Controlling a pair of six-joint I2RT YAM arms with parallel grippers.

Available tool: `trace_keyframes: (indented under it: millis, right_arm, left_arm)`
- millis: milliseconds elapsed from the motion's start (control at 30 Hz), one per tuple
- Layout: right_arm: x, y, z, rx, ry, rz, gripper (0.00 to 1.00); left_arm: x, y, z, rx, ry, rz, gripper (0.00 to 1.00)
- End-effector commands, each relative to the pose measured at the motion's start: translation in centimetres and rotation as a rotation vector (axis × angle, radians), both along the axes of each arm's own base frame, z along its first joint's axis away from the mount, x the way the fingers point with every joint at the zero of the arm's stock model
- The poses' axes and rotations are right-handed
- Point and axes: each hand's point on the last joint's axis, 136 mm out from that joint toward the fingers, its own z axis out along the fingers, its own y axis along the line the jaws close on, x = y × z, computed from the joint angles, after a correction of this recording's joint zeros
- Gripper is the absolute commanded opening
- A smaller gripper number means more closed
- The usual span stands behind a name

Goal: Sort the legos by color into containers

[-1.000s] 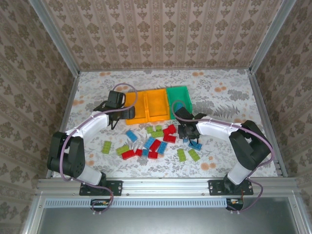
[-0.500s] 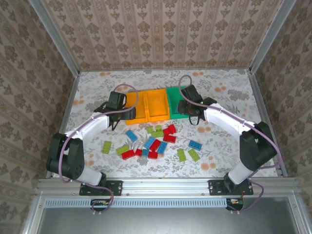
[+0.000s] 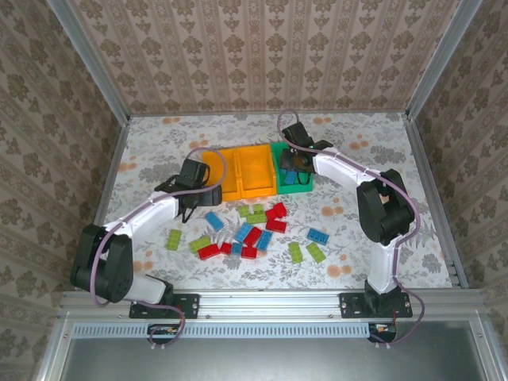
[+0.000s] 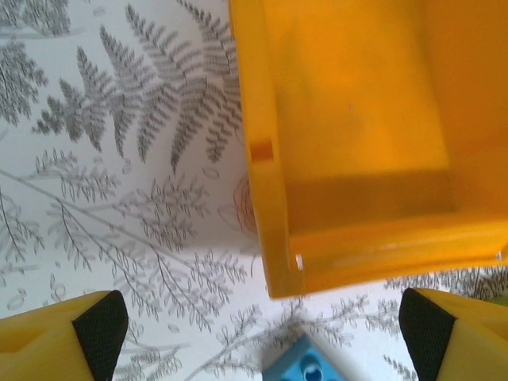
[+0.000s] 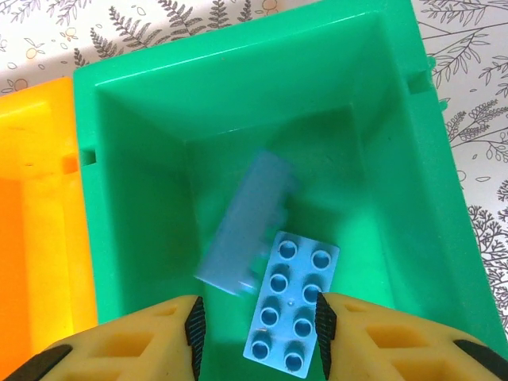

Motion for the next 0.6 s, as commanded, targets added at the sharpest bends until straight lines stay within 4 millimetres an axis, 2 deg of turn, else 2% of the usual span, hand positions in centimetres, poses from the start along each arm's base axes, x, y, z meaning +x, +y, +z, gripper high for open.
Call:
trace_keyframes:
  millis: [0, 33, 133, 300, 433, 567]
  right_arm:
    - [0.0, -0.5, 0.6, -0.016, 0.006, -0.006, 0.48]
    - [-0.2, -0.5, 0.9, -0.007, 0.000, -0.007, 0.50]
    - [-1.1, -0.5, 1.9, 0.015, -0.028, -0.009, 0.57]
    - [-4.0, 0.3, 2.7, 0.020, -0.051, 0.071, 0.72]
    - [-7.5, 2.8, 2.3, -0.011, -0.043, 0.168, 0.74]
    - [-10.6, 6.5, 1.0, 0.013, 0.001, 0.239, 0.71]
  left_arm:
    - [-1.7, 0.6, -0.5, -0.006, 0.051, 0.059, 0.93]
    - [-2.0, 0.8, -0.6, -0.006, 0.063, 0.072, 0.93]
    - [-3.6, -0.6, -1.2, -0.028, 0.104, 0.049, 0.93]
    - [-4.5, -1.6, -1.8, -0.041, 0.127, 0.035, 0.93]
    - [-4.2, -1.3, -1.7, -0.028, 0.103, 0.041, 0.93]
    - [-3.9, -0.8, -1.3, -0.002, 0.089, 0.055, 0.94]
